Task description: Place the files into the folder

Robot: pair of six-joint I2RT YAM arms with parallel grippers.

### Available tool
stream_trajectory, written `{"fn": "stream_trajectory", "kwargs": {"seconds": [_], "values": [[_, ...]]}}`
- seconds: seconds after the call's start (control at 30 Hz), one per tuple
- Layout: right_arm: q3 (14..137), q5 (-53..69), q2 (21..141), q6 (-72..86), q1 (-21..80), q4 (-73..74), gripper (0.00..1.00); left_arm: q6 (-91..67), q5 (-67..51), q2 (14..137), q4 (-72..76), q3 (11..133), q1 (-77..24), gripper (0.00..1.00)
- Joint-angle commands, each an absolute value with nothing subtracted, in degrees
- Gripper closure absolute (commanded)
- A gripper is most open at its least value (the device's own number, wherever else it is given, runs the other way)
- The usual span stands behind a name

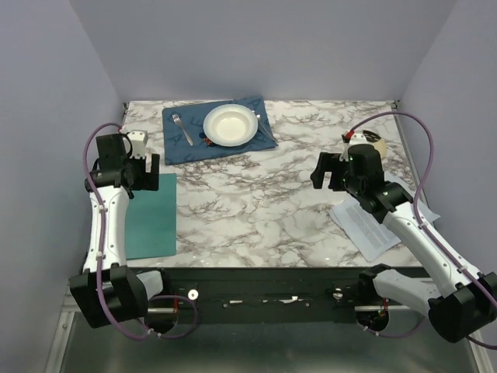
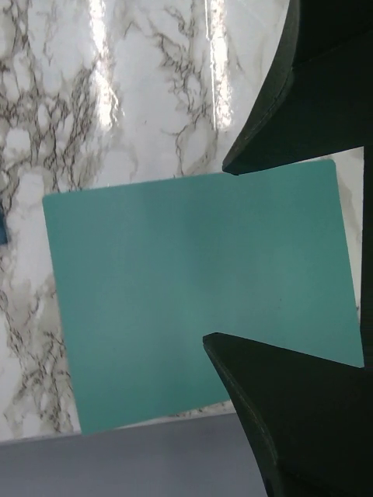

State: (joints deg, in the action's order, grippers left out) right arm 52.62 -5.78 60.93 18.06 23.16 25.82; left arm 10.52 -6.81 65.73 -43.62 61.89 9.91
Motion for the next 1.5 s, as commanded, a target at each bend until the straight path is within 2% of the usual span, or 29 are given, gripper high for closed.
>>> {"fn": "stream_trajectory", "kwargs": {"seconds": [0.0,0.2,0.47,0.6,0.77,1.23,1.47], "values": [[50.8,-5.3,57.8,17.2,23.4,23.8,0.00,14.4,-6.3,70.0,-42.7,61.1,18.0,0.01],[49.0,-6.1,55.4,16.3,23.5,23.1,0.02,18.4,-14.8,73.7,-38.8,56.5,33.1,0.01],[48.1,-5.5,53.3,16.6,24.2,22.1,0.11,23.0,-9.8,77.3,-32.3,51.4,39.5,0.01],[47.2,-5.0,52.7,17.4,24.5,21.4,0.21,25.6,-15.3,80.8,-34.6,53.9,45.3,0.01],[45.9,-5.2,52.2,18.3,25.0,21.1,0.22,28.5,-21.3,86.8,-39.9,57.7,49.5,0.01],[47.3,-6.7,49.4,19.1,26.0,21.5,0.24,34.3,-22.2,90.7,-40.7,49.9,46.2,0.01],[46.6,-7.3,51.1,20.7,26.7,21.4,0.25,29.1,-19.0,86.6,-38.8,47.5,30.9,0.01]]}}
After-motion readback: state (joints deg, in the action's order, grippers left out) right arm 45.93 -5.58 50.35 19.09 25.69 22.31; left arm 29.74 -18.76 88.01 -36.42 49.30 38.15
